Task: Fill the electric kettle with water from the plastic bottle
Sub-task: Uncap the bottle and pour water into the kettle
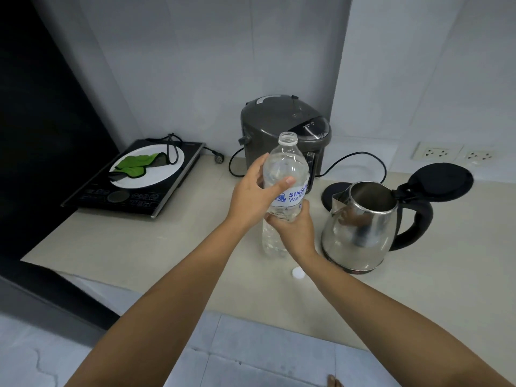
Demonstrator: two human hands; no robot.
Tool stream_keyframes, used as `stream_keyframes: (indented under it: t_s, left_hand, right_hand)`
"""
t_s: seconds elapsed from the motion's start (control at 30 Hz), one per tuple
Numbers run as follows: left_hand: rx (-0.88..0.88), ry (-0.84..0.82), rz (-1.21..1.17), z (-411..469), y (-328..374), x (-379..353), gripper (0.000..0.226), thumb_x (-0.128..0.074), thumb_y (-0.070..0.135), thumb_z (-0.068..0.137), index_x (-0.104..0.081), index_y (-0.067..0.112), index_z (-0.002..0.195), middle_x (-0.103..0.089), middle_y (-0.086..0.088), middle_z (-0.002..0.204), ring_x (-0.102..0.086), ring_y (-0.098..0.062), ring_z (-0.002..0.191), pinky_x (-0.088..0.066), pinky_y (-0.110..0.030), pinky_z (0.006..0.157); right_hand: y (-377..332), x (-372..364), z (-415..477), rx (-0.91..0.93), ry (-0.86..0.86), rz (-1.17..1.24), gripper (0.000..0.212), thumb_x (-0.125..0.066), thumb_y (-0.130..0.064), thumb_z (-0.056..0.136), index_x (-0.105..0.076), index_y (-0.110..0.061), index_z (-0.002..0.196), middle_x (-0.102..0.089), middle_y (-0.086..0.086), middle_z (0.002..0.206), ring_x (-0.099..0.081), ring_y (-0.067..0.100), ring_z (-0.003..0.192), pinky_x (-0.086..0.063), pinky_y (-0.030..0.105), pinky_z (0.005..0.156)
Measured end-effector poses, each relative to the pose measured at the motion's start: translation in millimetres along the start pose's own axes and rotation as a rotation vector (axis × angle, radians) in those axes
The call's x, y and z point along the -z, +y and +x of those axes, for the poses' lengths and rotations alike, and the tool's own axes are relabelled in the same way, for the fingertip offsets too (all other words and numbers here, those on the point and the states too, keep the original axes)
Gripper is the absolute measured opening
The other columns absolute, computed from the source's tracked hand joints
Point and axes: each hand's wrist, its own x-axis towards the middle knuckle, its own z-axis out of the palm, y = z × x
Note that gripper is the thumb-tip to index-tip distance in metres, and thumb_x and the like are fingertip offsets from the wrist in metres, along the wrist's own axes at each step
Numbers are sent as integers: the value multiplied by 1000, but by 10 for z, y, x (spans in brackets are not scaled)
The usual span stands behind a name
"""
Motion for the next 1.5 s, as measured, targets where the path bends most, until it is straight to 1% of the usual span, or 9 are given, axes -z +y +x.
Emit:
stream_keyframes:
  t_s: [0.3,0.37,0.47,0.6,0.7,0.83,1.0,1.2,1.5]
  left_hand:
    - [-91,-48,-18,-272,353,-247,68,-70,67,70,-48,37,127,-68,17,114,-66,1,102,-56,-35,91]
    - [-79,-89,-30,-327,373,-348,70,-69,70,68,-47,38,126,-69,17,112,-67,-1,100,-57,-37,89]
    - [-75,-149,-20,-408,407,-532,66,-68,67,73,-45,34,125,-68,18,109,-65,3,97,-52,-23,82]
    - [-84,-217,-21,-488,427,-772,67,-53,70,81,-46,26,131,-66,16,112,-59,11,95,-43,-11,74]
    - [-90,-265,10,-474,382,-917,49,-39,58,96,-51,26,131,-62,16,113,-56,7,95,-38,-4,74]
    - [-42,-190,24,-373,173,-1103,47,-30,52,101,-55,22,127,-63,9,117,-57,-9,109,-35,-23,88]
    - [187,-272,84,-298,-239,-1343,72,-55,52,93,-30,16,150,-43,-3,151,-42,-22,137,-32,-25,96]
    - [237,-352,-8,-271,-500,-1609,90,-81,38,77,-26,21,146,-49,5,130,-49,-16,126,-37,-24,96]
    - [241,-392,7,-201,-588,-1662,75,-82,35,76,-24,33,125,-51,0,129,-55,-13,113,-48,-34,99]
  right_hand:
    - [-243,587,-354,14,11,-23,69,-85,-34,57,-53,-30,117,-72,-11,104,-70,7,93,-57,42,88]
    - [-255,759,-471,9,16,-23,65,-85,-25,63,-53,-25,120,-71,-9,104,-69,5,92,-59,33,85]
    - [-239,1018,-633,2,52,-20,57,-82,-13,71,-50,-21,118,-69,-10,102,-68,6,93,-53,17,74]
    - [-160,1341,-758,-41,94,-74,63,-83,-20,70,-49,-29,123,-70,-15,103,-66,-1,92,-48,20,77]
    - [-133,1597,-791,-103,88,-129,63,-84,-23,68,-48,-28,120,-69,-14,102,-67,4,94,-51,25,78]
    - [-106,1916,-783,-161,55,-249,59,-82,-25,67,-50,-27,117,-68,-11,102,-67,9,95,-53,27,78]
    - [-138,2295,-798,-209,-8,-365,56,-82,-25,69,-48,-29,113,-66,-10,103,-63,7,93,-50,26,73]
    - [-91,2659,-830,-277,-83,-479,60,-83,-30,67,-47,-32,115,-69,-10,99,-65,7,89,-48,24,67]
    - [-90,2996,-800,-340,-196,-582,65,-82,-35,64,-45,-34,118,-71,-8,99,-66,12,89,-50,27,71]
